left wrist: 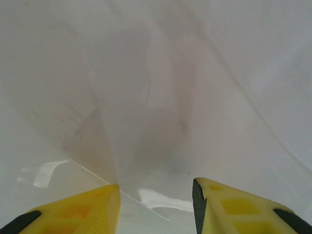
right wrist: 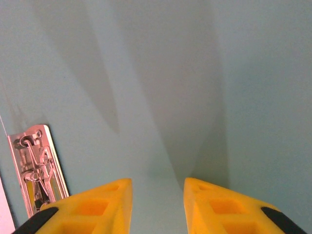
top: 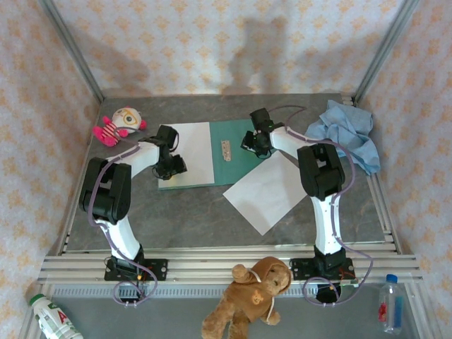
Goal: Put the files into the folder
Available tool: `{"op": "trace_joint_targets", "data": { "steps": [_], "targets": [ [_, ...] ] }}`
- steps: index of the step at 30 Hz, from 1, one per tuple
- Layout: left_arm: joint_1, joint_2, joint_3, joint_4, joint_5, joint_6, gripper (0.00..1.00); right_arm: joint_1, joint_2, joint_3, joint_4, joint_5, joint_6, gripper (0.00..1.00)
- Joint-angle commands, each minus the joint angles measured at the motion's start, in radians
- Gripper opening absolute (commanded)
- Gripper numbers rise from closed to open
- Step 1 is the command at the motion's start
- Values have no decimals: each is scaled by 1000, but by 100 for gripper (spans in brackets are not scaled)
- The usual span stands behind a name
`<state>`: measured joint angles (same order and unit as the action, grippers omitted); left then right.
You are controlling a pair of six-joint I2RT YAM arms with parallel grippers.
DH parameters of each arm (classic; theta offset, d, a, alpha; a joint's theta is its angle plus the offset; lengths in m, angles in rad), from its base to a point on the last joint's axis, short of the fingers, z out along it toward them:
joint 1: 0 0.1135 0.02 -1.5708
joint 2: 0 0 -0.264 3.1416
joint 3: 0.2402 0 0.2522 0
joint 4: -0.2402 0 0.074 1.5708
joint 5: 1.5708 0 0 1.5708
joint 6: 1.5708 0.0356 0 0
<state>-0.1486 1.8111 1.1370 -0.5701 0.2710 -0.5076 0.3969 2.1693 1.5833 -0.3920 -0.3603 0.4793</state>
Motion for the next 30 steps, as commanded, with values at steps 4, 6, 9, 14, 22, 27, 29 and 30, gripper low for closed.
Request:
{"op": "trace_joint_targets", "data": {
  "steps": [4, 6, 9, 14, 22, 27, 29, 30],
  "targets": [
    [22, 34, 26, -10, -27, 53, 44, 7, -69, -28, -41, -18, 12, 34],
    [23, 37, 49, -20, -28, 59, 44, 7, -79, -33, -43, -20, 14, 34],
    [22, 26, 85, -33, -26, 58, 43, 7, -94, -47, -42, -20, 14, 34],
    [-17, -22, 164, -103, -96, 58, 43, 5, -109, -50, -48, -22, 7, 34],
    [-213, -43, 287, -120, -210, 26, 40, -18, -205, -83, -53, -26, -43, 34],
    [-349, 24, 395, -127, -316, 4, 38, -65, -248, -160, -26, -22, -80, 34],
    [-388, 66, 437, -127, -332, -8, 38, -86, -249, -187, -14, -31, -87, 34],
    [-405, 89, 461, -130, -344, -19, 38, -97, -248, -199, -9, -27, -90, 34]
  ]
}}
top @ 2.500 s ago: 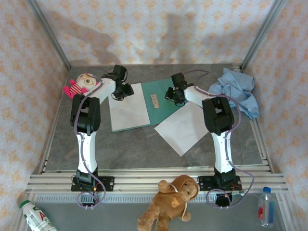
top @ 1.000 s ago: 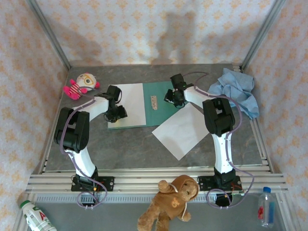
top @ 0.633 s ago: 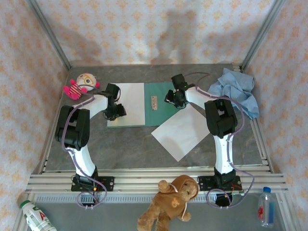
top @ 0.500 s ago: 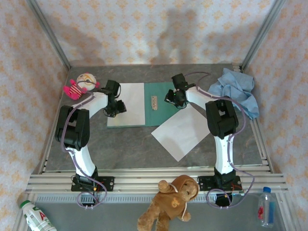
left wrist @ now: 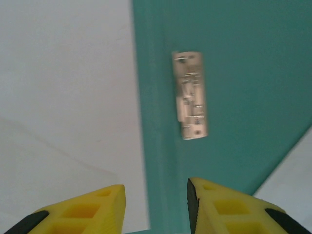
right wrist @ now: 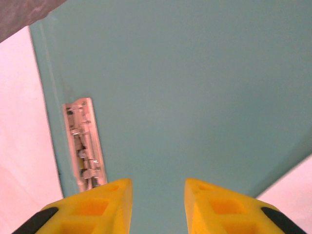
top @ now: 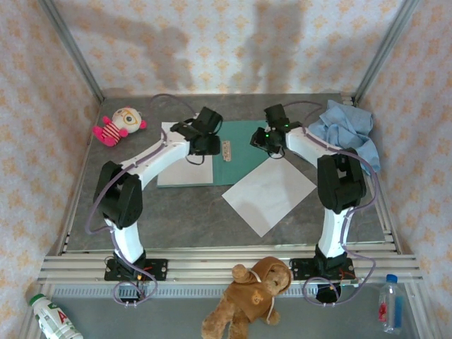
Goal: Put the files into the folder
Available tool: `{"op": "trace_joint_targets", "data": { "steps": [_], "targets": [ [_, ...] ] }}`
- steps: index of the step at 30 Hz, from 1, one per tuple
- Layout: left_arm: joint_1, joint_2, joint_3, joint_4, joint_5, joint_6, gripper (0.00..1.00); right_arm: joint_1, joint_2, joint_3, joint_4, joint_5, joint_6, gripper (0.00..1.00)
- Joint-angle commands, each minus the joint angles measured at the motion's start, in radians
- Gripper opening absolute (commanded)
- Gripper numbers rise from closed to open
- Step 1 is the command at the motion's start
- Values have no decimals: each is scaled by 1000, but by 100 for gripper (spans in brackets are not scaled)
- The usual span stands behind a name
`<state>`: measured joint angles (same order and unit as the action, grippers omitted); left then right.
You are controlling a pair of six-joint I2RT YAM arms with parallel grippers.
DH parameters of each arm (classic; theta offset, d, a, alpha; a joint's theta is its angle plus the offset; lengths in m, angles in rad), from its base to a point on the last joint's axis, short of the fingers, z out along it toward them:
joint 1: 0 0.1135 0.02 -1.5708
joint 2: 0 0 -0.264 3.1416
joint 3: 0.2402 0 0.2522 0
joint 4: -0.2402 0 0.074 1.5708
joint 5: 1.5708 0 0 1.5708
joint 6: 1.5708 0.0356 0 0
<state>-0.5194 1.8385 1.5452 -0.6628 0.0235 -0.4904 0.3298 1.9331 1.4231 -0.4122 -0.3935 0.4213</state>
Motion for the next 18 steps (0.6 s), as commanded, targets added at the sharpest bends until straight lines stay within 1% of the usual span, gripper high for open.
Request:
{"op": "trace_joint_targets", "data": {
  "steps": [1, 2, 3, 5, 9, 11, 18],
  "targets": [
    [-49, 101, 77, -42, -102, -39, 38, -36, -12, -48, 14, 9, -34, 34],
    [-59, 127, 100, -48, -106, -39, 38, -44, -9, -58, 19, 4, -34, 34],
    [-68, 154, 126, -58, -116, -67, 38, -48, -8, -63, 26, 2, -35, 34],
    [-84, 204, 170, -76, -133, -73, 35, -51, -5, -71, 31, 7, -38, 34],
    [-91, 291, 231, -93, -137, -84, 30, -53, 12, -77, 39, 3, -40, 34],
    [-93, 315, 247, -102, -147, -90, 29, -53, 19, -79, 41, 3, -38, 34],
    [-92, 370, 266, -102, -130, -102, 24, -52, 37, -79, 46, -1, -37, 34]
  ]
}}
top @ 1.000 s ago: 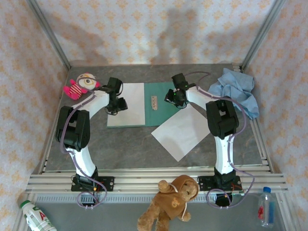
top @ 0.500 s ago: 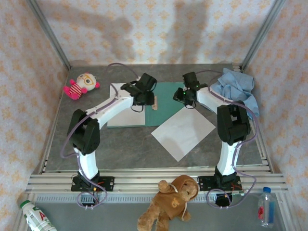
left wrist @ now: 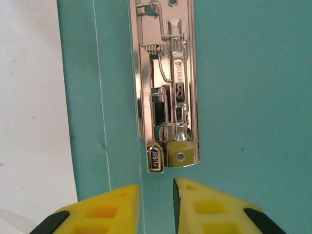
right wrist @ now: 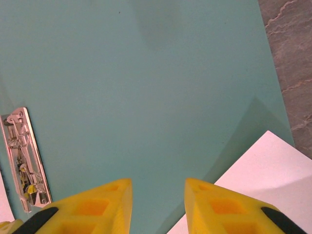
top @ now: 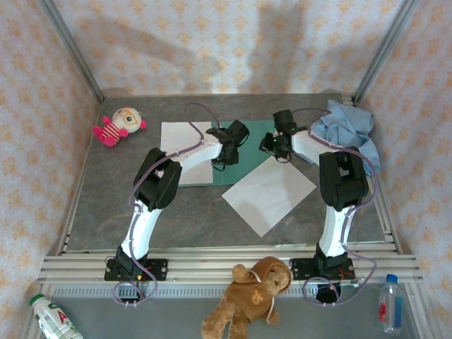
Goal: Put the files into the folder
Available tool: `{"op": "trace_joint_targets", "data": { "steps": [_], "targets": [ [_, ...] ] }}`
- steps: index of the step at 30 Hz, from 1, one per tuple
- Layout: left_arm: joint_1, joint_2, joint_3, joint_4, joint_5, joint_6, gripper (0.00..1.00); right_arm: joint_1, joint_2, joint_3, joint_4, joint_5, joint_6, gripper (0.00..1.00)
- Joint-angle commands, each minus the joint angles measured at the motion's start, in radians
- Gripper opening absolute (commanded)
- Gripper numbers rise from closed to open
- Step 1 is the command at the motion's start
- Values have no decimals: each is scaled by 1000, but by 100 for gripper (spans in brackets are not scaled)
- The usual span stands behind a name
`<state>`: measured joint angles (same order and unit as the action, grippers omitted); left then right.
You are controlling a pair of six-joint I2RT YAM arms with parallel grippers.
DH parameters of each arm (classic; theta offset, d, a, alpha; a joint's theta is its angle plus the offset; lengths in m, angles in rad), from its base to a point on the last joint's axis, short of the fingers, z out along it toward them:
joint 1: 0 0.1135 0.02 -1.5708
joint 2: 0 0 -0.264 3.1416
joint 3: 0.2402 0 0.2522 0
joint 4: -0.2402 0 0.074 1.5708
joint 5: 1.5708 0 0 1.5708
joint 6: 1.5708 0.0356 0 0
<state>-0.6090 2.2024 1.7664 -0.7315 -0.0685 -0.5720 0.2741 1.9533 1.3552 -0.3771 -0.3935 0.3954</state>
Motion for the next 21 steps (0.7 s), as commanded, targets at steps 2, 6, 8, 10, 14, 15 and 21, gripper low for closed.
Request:
{"op": "trace_joint_targets", "data": {
  "steps": [2, 6, 8, 10, 14, 15, 21],
  "targets": [
    [-3, 10, 47, -34, -37, -21, 22, 3, 21, -11, 14, -4, -9, 34],
    [-3, 20, 54, -39, -36, -24, 21, 4, 30, -3, 17, -11, -8, 34],
    [-3, 28, 60, -44, -38, -23, 21, 3, 32, 0, 17, -12, -9, 34],
    [-3, 36, 67, -53, -45, -23, 22, 3, 36, 4, 15, -16, -9, 34],
    [-3, 52, 83, -68, -51, -26, 22, 3, 41, 11, 10, -17, -8, 34],
    [-3, 56, 84, -69, -50, -26, 22, 4, 41, 12, 10, -19, -8, 34],
    [-3, 72, 95, -78, -50, -25, 22, 3, 52, 19, 7, -24, -7, 34]
  ]
}}
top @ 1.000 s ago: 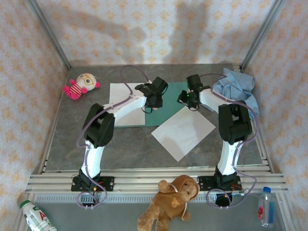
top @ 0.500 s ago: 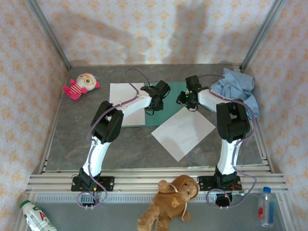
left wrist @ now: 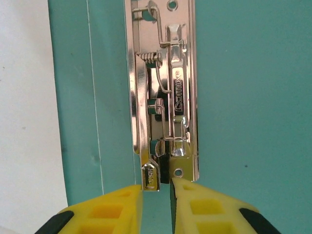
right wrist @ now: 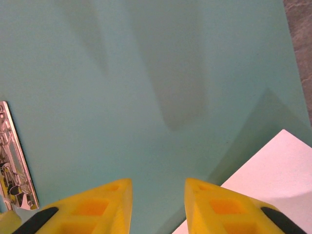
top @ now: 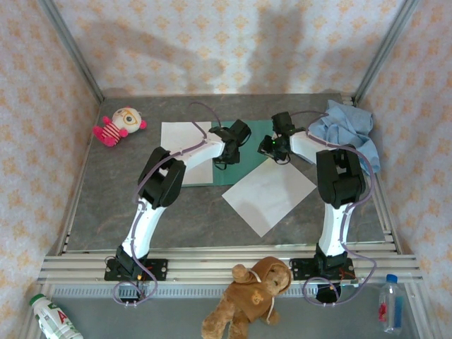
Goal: Put the files into the folder
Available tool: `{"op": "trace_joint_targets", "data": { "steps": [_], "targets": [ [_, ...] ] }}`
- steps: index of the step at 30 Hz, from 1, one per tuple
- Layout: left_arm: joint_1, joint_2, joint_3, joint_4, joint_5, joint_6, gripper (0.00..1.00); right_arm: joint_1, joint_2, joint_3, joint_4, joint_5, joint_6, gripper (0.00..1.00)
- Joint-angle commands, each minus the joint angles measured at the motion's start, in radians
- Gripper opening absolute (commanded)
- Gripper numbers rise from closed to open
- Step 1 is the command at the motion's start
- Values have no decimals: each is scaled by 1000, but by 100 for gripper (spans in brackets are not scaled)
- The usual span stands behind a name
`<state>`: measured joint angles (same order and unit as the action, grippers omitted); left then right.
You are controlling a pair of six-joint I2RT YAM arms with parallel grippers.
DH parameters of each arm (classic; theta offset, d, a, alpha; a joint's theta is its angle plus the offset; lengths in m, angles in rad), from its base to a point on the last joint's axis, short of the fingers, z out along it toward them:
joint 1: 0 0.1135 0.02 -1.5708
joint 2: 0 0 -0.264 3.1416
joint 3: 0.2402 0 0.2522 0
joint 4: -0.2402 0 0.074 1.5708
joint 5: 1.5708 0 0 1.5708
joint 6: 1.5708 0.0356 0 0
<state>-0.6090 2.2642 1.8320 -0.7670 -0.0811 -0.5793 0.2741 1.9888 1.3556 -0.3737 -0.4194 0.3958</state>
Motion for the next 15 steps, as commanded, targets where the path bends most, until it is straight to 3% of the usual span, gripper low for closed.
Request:
{"op": "trace_joint_targets", "data": {
  "steps": [1, 7, 15],
  "targets": [
    [-2, 12, 31, -45, -40, -17, 21, 4, 17, 19, 1, 1, -7, 34],
    [0, 9, 26, -43, -44, -17, 16, 3, 20, 19, -1, -3, -8, 34],
    [0, -1, 30, -51, -57, -16, 22, 3, 17, 20, -2, -8, -7, 34]
  ]
}}
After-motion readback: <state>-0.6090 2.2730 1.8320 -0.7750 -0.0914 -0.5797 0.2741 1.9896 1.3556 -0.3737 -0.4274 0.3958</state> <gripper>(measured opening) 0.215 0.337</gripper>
